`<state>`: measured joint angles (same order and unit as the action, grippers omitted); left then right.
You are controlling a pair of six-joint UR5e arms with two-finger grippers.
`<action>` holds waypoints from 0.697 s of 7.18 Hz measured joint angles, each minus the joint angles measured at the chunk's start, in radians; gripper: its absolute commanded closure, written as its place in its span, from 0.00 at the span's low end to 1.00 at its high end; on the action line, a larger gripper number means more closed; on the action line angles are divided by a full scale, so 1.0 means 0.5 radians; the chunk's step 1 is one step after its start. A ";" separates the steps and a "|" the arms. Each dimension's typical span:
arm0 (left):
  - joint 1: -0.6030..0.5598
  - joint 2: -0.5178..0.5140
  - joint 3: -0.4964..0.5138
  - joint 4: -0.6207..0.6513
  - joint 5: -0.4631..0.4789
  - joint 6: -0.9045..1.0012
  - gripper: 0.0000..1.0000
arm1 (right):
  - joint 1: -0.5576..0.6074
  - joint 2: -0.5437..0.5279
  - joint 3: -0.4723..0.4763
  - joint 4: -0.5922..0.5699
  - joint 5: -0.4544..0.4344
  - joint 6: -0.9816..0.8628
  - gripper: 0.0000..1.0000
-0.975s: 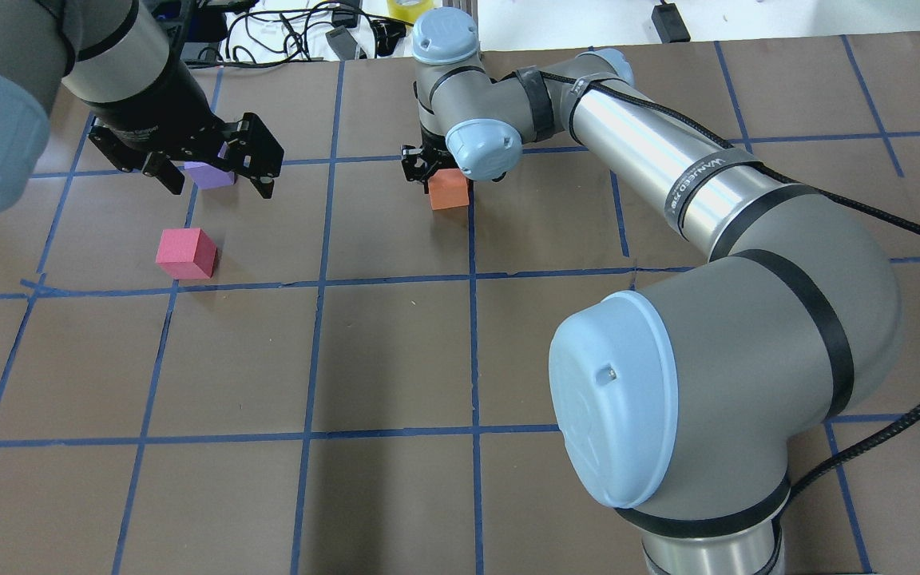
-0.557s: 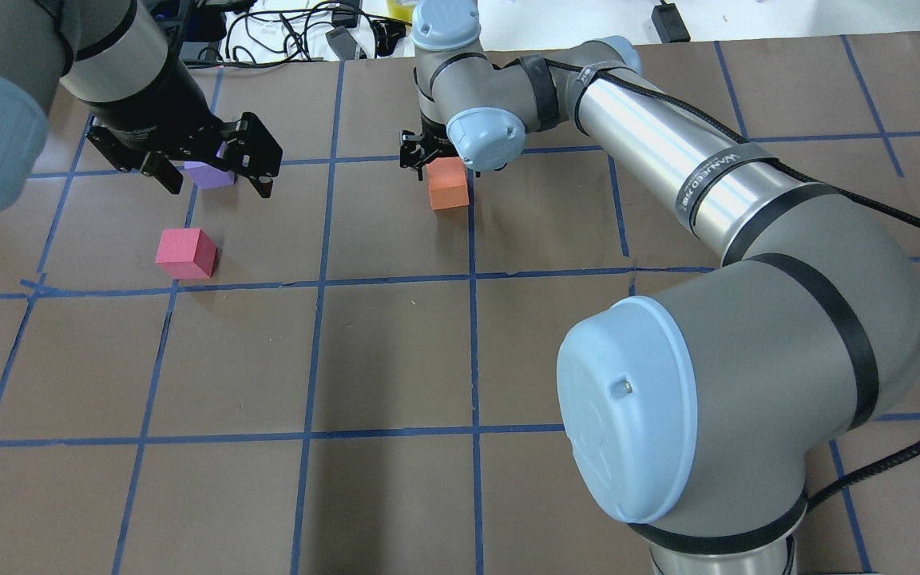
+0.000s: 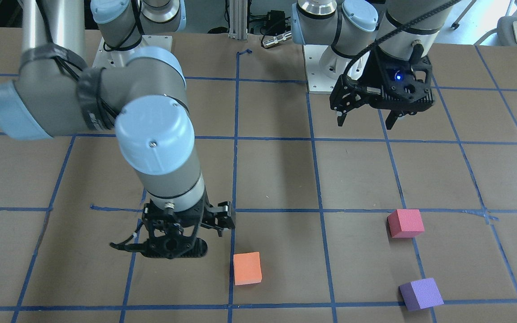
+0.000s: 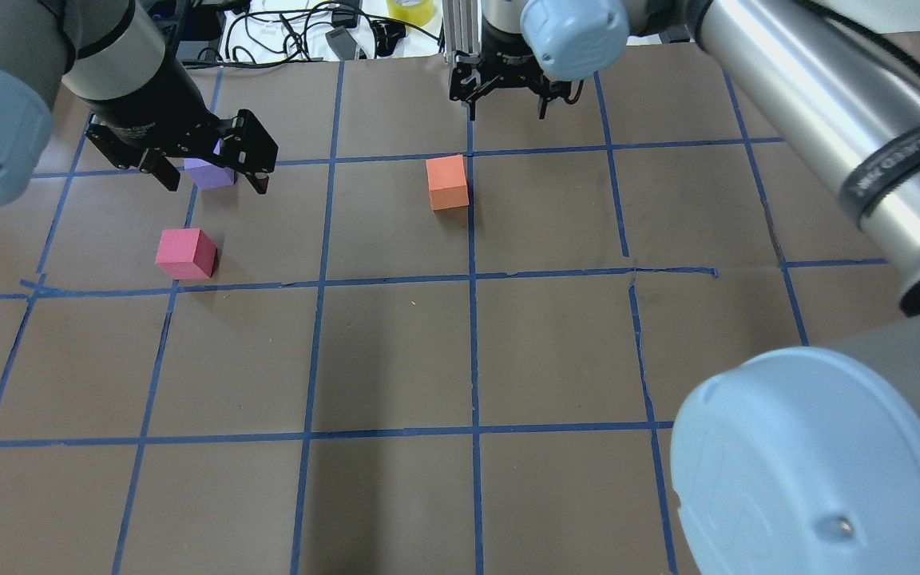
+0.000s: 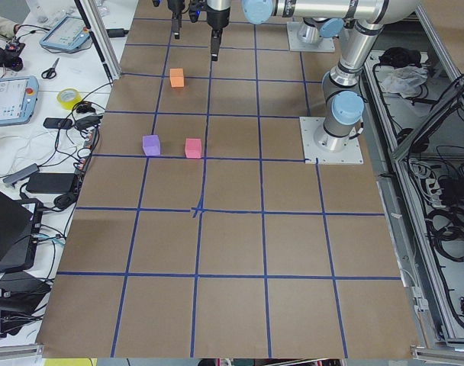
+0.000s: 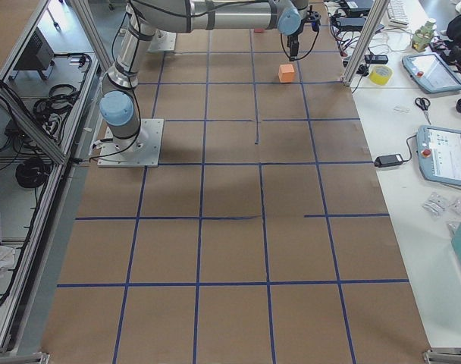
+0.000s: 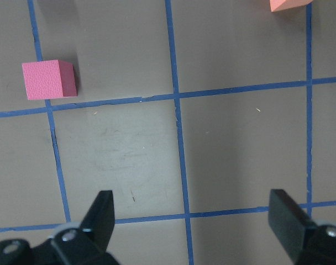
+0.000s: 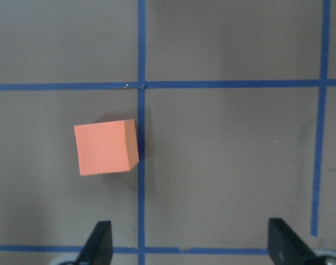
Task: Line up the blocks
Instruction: 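Raise the right gripper back while the left gripper moves over the orange cube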
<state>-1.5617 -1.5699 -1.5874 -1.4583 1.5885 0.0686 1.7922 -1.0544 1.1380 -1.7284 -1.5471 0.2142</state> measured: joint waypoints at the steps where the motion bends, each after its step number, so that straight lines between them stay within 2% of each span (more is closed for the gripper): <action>1: 0.031 -0.043 -0.001 0.095 -0.008 0.007 0.00 | -0.054 -0.197 0.100 0.129 -0.004 -0.092 0.00; 3: -0.004 -0.184 -0.004 0.245 -0.093 -0.023 0.00 | -0.191 -0.636 0.491 0.188 -0.001 -0.305 0.00; 5: -0.173 -0.413 0.009 0.426 -0.213 -0.207 0.00 | -0.261 -0.903 0.816 0.105 -0.002 -0.397 0.00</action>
<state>-1.6480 -1.7764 -1.5829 -1.2455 1.4821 -0.0349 1.6616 -1.5061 1.5460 -1.6761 -1.5480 0.0159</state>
